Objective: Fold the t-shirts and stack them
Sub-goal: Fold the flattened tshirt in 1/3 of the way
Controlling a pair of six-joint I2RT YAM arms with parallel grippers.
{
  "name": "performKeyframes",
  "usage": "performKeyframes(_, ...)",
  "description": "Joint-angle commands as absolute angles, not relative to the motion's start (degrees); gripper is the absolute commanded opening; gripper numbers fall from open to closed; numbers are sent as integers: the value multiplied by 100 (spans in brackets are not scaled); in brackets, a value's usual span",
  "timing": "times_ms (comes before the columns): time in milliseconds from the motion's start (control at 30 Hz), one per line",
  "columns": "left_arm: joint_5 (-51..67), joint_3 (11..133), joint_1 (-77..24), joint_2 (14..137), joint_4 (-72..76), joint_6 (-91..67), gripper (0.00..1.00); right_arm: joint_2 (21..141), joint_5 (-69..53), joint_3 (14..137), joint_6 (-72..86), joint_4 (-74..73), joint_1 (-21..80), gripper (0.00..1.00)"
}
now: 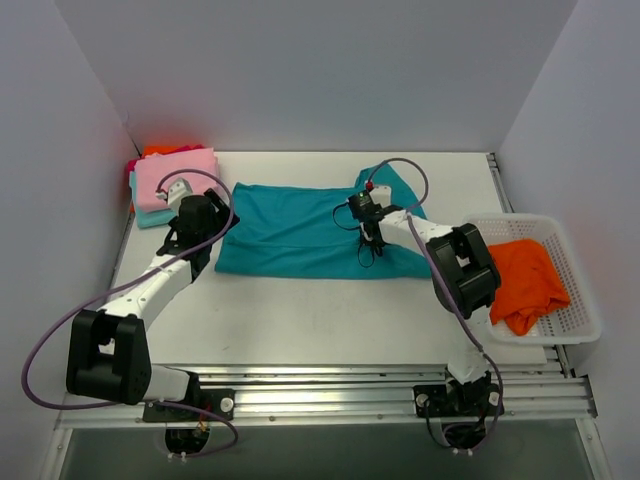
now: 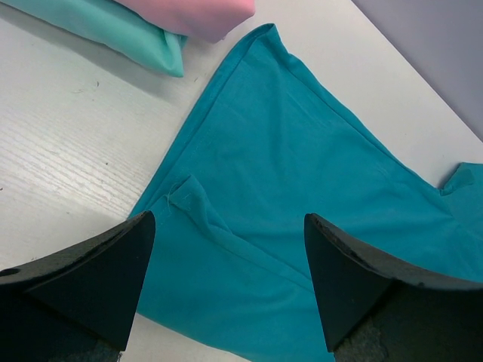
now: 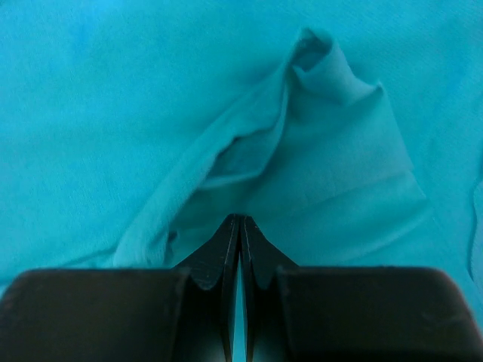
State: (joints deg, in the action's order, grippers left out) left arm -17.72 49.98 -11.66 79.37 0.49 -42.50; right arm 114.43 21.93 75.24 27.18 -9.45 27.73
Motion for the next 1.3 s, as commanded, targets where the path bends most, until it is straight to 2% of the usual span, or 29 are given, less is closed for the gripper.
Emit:
performKeyframes(0, -1705, 4948, -1134, 7910, 387, -4166, 89, 11654, 2145, 7988, 2760, -1046, 2707, 0)
performKeyframes(433, -1608, 4887, -1063, 7910, 527, -4157, 89, 12392, 2127, 9403, 2725, -1591, 2768, 0)
performKeyframes(867, -1573, 4904, -984, 8068, 580, -4113, 89, 13333, 1601, 10187, 2707, -1275, 2426, 0)
performKeyframes(1200, -1582, 5062, -976, 8130, 475, -4069, 88, 12746, 1607, 10037, 2505, -423, 2285, 0)
performKeyframes(1267, -1582, 5115, -976, 8104, 466, -4026, 88, 12482, 1687, 9967, 2418, -334, 2285, 9)
